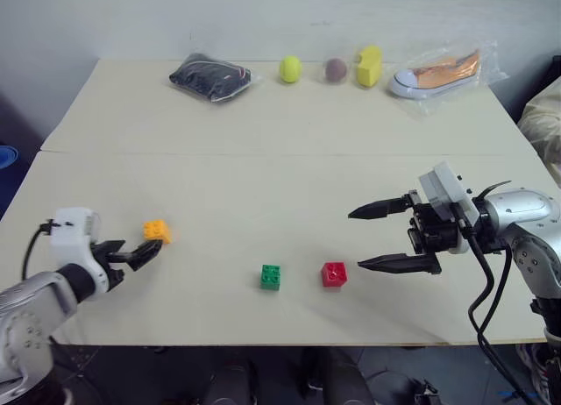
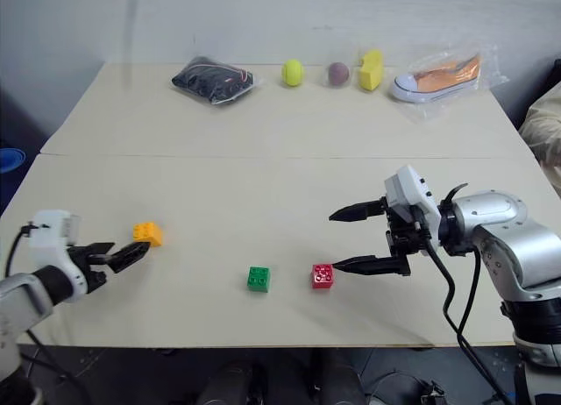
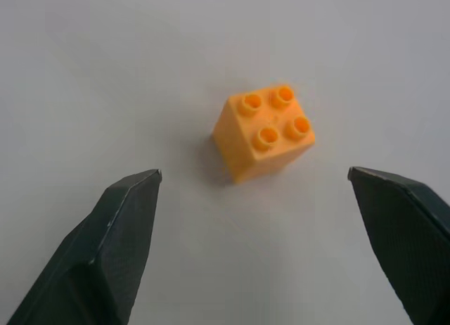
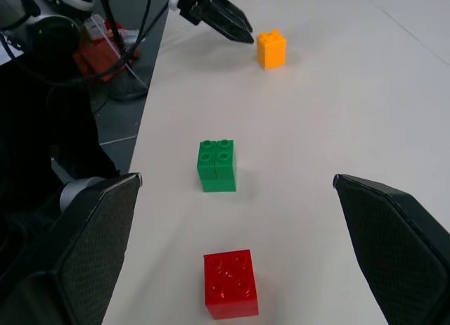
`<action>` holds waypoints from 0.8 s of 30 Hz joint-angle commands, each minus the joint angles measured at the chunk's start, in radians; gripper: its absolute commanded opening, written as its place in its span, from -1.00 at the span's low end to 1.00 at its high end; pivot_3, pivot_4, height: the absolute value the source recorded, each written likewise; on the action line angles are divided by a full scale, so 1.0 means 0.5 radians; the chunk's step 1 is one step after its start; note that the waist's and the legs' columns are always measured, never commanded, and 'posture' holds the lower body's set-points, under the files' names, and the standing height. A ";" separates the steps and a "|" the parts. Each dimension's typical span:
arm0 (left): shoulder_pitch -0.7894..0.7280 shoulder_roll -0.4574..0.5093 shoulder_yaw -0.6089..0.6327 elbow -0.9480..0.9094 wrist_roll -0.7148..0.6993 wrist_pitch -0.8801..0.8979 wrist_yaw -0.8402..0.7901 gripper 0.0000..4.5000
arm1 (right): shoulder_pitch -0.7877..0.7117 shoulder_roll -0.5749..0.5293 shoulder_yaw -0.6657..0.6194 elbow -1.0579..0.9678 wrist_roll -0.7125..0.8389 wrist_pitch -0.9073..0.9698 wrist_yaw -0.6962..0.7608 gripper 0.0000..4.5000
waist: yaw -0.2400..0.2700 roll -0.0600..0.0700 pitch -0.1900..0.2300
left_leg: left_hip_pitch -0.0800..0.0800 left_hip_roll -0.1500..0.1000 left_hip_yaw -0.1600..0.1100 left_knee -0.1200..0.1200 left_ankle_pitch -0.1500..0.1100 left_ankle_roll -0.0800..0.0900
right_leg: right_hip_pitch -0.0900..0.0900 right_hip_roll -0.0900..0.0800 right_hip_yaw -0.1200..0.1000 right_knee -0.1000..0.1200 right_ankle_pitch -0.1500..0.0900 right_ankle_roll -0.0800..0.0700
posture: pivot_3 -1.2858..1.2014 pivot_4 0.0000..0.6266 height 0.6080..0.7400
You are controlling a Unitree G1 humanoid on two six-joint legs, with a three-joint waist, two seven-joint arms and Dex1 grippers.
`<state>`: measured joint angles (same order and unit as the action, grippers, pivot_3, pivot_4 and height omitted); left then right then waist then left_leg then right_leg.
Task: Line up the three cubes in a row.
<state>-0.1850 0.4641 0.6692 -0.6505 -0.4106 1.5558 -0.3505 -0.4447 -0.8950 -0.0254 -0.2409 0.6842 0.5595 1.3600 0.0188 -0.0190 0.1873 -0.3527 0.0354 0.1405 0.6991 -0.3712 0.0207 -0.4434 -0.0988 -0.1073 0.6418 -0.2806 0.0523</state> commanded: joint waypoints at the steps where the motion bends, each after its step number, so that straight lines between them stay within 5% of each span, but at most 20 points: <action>1: -0.186 -0.072 -0.103 -0.057 0.125 0.117 0.245 0.99 | 0.013 0.004 -0.061 -0.078 0.014 -0.036 -0.021 1.00 | 0.005 0.000 0.000 | 0.000 0.000 0.000 0.000 0.000 0.000 | 0.000 0.000 0.000 0.000 0.000 0.000 | 0.03 -0.52 1.00; 13: -0.484 -0.297 -0.322 0.248 0.284 0.117 0.620 0.99 | 0.100 0.038 -0.089 -0.174 0.052 -0.033 -0.145 1.00 | 0.008 0.000 0.000 | 0.002 0.000 0.002 0.000 0.001 -0.002 | 0.000 0.001 0.001 0.000 0.000 0.000 | 0.03 -0.52 1.00; 22: -0.470 -0.219 -0.340 0.303 0.203 0.117 0.585 -0.27 | 0.129 0.049 -0.098 -0.208 0.058 -0.037 -0.196 1.00 | 0.008 0.000 0.000 | 0.001 0.000 0.002 0.000 0.002 -0.002 | 0.000 0.001 0.001 0.000 0.000 0.000 | 0.03 -0.52 1.00; 24: -0.421 -0.136 -0.332 0.290 0.197 0.117 0.563 -0.32 | 0.128 0.064 -0.091 -0.216 0.055 -0.041 -0.216 1.00 | 0.008 0.000 0.000 | 0.001 0.000 0.002 0.000 0.002 -0.002 | 0.000 0.001 0.001 0.001 0.000 0.000 | 0.03 -0.52 1.00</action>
<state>-0.4122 0.3678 0.4923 -0.4952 -0.3042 1.6138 -0.0607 -0.3799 -0.8685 -0.0432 -0.3132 0.6936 0.5482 1.2587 0.0228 -0.0192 0.1873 -0.3520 0.0356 0.1414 0.6993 -0.3704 0.0194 -0.4436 -0.0982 -0.1067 0.6420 -0.2806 0.0523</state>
